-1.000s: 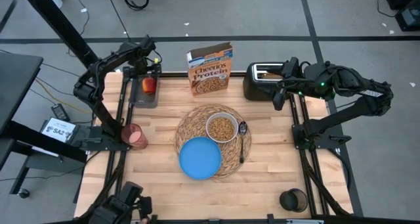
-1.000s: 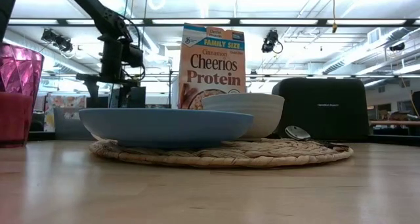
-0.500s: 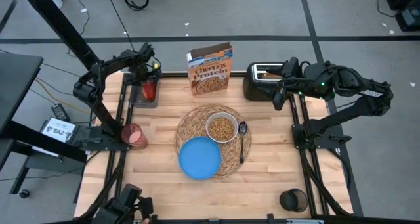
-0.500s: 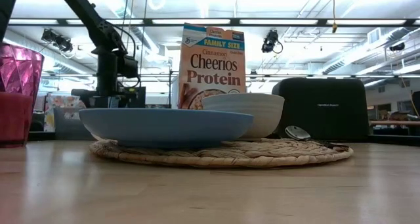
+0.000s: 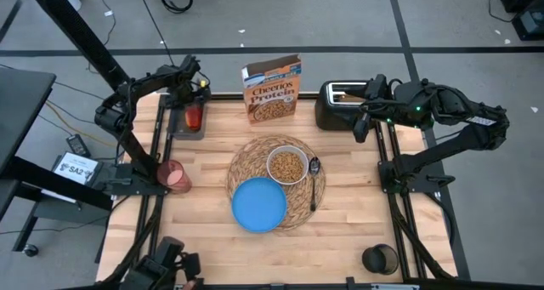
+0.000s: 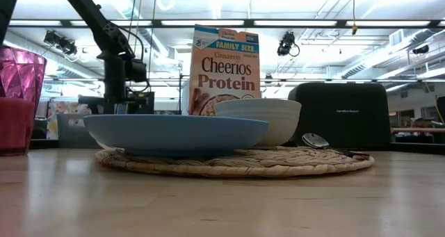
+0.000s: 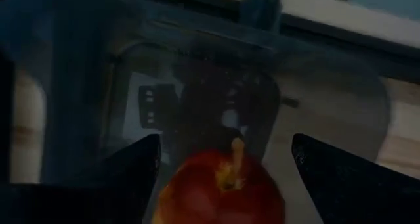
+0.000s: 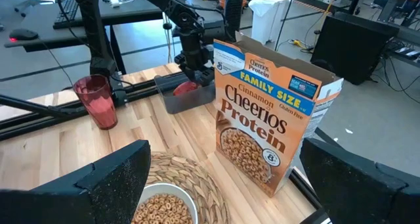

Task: Arrange a breakfast setting
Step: Put the red apple on the brown table mat to the left of the white bowl

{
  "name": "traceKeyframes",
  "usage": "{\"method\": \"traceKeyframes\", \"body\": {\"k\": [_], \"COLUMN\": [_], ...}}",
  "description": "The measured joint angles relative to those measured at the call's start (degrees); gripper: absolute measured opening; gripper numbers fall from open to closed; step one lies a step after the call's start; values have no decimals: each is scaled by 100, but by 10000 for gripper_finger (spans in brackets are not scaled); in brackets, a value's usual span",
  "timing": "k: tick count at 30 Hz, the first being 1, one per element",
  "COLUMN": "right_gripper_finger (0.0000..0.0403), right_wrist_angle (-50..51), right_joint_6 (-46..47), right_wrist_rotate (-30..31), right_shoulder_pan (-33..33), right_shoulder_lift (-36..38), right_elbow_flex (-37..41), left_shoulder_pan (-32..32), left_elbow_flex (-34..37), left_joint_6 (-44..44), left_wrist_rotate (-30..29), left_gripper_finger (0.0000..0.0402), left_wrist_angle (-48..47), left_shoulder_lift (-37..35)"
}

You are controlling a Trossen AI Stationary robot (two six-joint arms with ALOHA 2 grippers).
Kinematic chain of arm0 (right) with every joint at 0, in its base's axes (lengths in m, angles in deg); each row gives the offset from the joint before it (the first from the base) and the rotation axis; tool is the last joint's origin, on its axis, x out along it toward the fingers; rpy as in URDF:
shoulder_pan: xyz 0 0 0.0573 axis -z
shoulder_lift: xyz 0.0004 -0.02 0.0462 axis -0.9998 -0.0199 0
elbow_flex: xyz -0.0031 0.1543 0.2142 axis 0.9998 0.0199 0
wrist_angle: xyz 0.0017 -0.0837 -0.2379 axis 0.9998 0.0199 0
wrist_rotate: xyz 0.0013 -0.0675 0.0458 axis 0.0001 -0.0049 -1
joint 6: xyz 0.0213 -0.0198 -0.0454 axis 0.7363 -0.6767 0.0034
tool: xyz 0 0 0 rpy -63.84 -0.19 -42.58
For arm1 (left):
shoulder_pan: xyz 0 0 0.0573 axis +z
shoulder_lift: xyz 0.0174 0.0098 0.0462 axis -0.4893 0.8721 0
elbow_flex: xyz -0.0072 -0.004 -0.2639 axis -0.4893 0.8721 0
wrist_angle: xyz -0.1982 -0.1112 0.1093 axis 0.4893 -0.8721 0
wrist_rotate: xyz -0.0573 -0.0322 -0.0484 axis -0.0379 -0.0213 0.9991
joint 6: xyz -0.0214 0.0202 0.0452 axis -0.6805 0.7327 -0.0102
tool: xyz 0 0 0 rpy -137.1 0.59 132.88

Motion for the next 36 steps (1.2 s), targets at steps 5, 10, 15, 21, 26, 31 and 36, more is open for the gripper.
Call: {"method": "traceKeyframes", "body": {"k": [5, 10, 15, 21, 26, 31, 36], "right_gripper_finger": [394, 394, 394, 394, 394, 394, 394], "right_wrist_angle": [-2, -3, -91, -93, -92, -90, -90], "right_joint_6": [17, 151, 149, 192, 193, 192, 188], "right_wrist_rotate": [0, 0, 0, 10, 13, 11, 11], "right_shoulder_pan": [0, 0, 0, 0, 0, 0, 0], "right_shoulder_lift": [-11, -27, -35, -44, -44, -44, -44], "right_elbow_flex": [0, 0, 0, 0, 0, 0, 0], "left_shoulder_pan": [129, 166, 174, 138, 91, 1, 4], "left_elbow_flex": [-11, -107, -283, -297, -293, -293, -291], "left_joint_6": [30, 105, 144, 108, 242, 526, 562], "left_wrist_rotate": [539, 786, 802, 790, 751, 686, 644], "left_gripper_finger": [324, 295, 275, 222, 168, 129, 91], "left_wrist_angle": [33, 51, -14, -78, -135, -204, -251], "left_shoulder_lift": [244, 427, 428, 428, 428, 428, 426]}}
